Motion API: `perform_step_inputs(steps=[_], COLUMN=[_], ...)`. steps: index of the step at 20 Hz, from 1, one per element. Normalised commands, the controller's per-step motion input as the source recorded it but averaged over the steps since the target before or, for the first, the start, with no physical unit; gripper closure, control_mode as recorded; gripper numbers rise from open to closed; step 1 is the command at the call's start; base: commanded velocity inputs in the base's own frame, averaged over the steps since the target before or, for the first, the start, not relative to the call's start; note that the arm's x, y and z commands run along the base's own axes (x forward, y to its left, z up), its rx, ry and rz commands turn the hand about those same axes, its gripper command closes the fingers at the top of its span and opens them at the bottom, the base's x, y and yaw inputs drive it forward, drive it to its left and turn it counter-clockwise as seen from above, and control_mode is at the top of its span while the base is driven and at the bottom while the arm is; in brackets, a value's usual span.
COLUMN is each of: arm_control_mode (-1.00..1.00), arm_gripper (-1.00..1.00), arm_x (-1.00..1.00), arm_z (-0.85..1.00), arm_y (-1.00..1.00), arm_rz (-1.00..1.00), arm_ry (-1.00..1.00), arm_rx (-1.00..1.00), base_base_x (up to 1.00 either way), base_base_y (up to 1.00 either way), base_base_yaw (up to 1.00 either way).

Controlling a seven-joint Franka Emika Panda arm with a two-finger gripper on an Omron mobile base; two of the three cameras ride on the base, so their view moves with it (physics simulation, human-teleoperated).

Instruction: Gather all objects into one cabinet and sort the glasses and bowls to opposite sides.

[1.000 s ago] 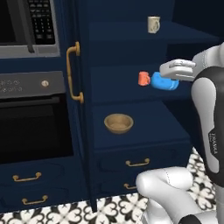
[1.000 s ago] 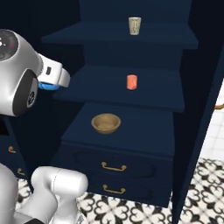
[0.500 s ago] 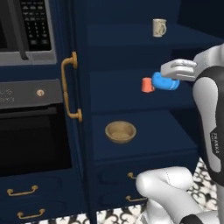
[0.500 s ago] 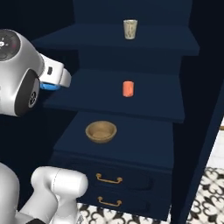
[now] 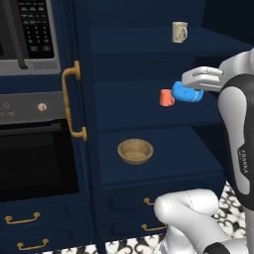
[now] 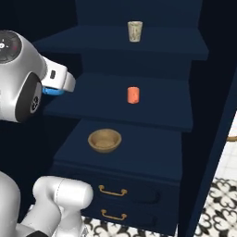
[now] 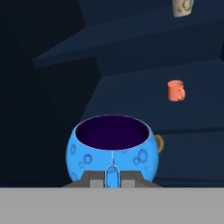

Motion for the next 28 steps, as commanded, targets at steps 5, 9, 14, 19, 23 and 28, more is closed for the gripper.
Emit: perform_step_inputs(steps=[5,9,14,19,23,28], arm_control_mode=[1.0,1.0,1.0,1.0,1.0,1.0], arm_gripper=[1.0,1.0,1.0,1.0,1.0,1.0], arm_x=[0.0,0.0,0.0,0.0,0.0,0.0], arm_z=[0.0,0.0,0.0,0.0,0.0,0.0], arm_y=[0.0,0.0,0.0,0.0,0.0,0.0], arm_rz=[0.0,0.0,0.0,0.0,0.0,0.0], arm_ry=[0.0,0.0,0.0,0.0,0.0,0.0], arm_rx=[0.0,0.0,0.0,0.0,0.0,0.0], base_base_x=[0.39,0.55,0.21,0.17,0.29,0.04], base_base_y=[-0.25,-0.22,-0.14,-0.29,-0.11,0.0], base_base_yaw=[-0.03,-0.13,-0.04,-0.04,-0.1,-0.02])
